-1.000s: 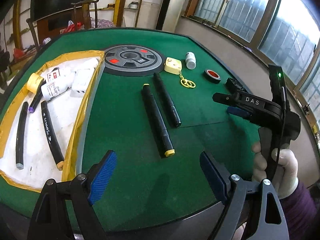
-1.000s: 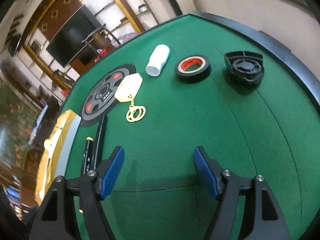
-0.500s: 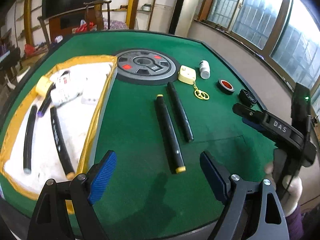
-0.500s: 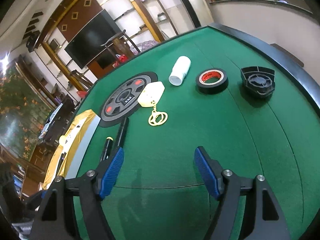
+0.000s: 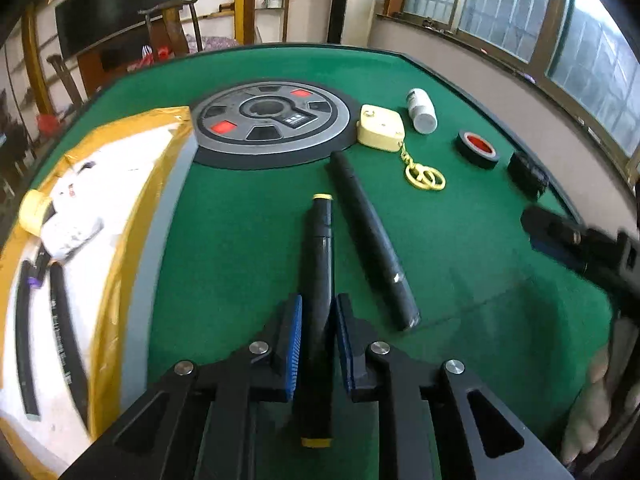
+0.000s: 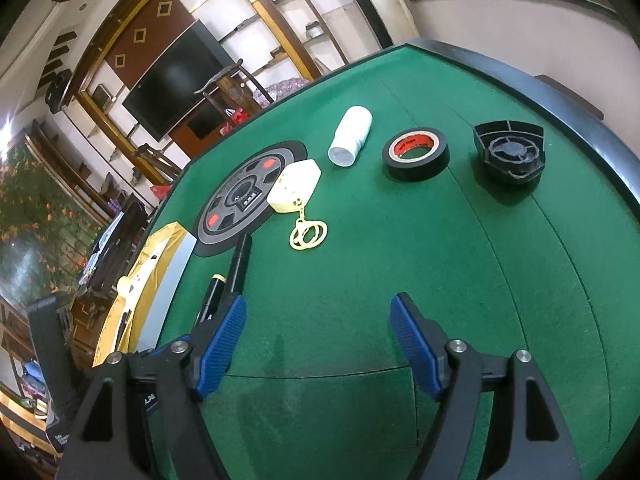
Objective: Organize rigid objects
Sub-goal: 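Grasp the yellow-capped black marker with the left gripper, then grasp the last black marker with right while left holds its marker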
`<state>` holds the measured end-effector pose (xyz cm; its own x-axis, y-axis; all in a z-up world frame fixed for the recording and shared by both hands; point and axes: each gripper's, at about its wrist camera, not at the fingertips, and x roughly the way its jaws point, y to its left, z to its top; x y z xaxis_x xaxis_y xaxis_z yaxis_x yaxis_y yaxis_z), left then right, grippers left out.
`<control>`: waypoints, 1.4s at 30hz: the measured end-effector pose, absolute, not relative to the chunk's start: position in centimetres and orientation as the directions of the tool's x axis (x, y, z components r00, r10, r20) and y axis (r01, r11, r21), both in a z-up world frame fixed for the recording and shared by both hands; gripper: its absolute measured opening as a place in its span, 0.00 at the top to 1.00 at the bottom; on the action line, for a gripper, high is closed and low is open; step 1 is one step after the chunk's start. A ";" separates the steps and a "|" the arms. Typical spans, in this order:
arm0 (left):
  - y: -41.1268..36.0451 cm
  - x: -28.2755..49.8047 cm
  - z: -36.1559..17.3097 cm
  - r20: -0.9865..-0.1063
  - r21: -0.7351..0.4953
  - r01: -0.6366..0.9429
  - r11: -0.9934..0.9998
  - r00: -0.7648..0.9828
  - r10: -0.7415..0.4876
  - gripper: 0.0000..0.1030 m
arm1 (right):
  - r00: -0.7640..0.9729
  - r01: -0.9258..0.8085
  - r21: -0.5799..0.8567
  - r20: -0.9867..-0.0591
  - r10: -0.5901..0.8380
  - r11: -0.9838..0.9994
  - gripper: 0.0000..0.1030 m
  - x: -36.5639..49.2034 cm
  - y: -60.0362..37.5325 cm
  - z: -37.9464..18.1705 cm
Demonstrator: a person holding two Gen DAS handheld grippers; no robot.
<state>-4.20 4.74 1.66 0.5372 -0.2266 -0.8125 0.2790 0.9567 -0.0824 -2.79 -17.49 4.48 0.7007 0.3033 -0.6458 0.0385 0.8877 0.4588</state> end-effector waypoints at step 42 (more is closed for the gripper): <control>18.4 -12.1 7.8 -0.603 -0.328 0.202 0.923 0.707 -0.370 0.86 | 0.580 -0.085 -0.024 -0.814 0.030 0.996 0.76 4.6 -3.2 3.2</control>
<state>-12.13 18.42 7.85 0.7073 -0.3697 -0.6026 0.2024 0.9226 -0.3284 4.58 -3.15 3.21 0.5799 0.0295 -0.8141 -0.0845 0.9961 -0.0241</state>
